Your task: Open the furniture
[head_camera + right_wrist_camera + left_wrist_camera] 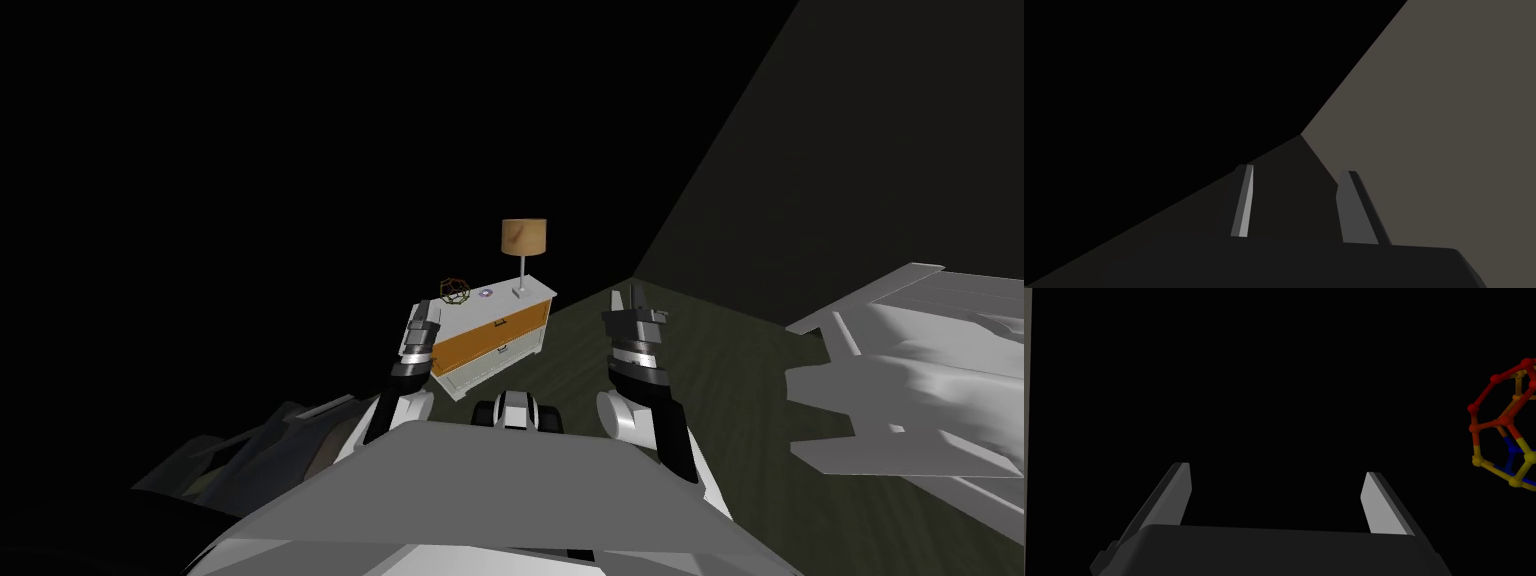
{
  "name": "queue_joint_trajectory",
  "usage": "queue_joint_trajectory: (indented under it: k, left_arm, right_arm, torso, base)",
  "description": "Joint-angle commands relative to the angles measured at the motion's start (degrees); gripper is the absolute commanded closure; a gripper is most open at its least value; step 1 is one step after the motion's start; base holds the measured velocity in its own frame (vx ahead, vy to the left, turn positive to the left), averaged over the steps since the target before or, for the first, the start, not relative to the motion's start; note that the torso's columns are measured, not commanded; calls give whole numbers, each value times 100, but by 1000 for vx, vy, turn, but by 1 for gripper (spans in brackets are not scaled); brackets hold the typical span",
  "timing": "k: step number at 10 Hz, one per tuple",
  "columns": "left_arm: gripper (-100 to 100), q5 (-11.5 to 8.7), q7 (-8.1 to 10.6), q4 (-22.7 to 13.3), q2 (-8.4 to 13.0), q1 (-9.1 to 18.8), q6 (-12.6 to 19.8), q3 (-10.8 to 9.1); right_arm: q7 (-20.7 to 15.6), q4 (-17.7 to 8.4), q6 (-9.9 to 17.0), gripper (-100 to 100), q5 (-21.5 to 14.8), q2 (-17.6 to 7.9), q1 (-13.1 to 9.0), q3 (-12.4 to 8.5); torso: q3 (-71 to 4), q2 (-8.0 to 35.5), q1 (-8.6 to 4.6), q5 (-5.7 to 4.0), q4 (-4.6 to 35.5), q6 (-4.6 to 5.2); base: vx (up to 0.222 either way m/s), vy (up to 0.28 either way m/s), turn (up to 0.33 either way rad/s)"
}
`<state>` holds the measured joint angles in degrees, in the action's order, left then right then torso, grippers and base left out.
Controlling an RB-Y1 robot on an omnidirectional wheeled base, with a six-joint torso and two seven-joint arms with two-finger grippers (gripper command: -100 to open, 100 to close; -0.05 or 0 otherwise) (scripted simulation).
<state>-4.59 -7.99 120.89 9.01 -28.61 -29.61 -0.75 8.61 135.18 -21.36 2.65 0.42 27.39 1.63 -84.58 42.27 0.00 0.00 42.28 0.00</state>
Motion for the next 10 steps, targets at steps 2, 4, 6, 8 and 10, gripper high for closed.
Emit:
queue_joint_trajectory:
  k: [2,4,6,8,10]
  left_arm:
    - [-100,-202,-7,-599,41,83,-382,-100]
    - [-100,-306,-8,-905,52,130,-558,-156]
    - [-100,-412,-9,-1204,59,177,-740,-212]
    - [-100,-518,-10,-1528,61,223,-926,-268]
    - [-100,-624,-12,-1774,61,269,-1114,-321]
  right_arm:
    - [0,0,0,0,0,0,0,0]
    - [0,0,0,0,0,0,0,0]
    - [0,0,0,0,0,0,0,0]
    - [0,0,0,0,0,0,0,0]
    - [0,0,0,0,0,0,0,0]
  torso:
    - [2,4,2,1,1,0]
    - [2,3,2,1,1,0]
    - [1,2,0,0,1,0]
    - [0,0,1,0,0,0]
    - [1,2,-1,0,1,0]
  base:
    - [29,-17,-4]
    - [26,-15,-4]
    - [30,-17,-4]
    - [35,-19,-5]
    - [37,-25,-5]
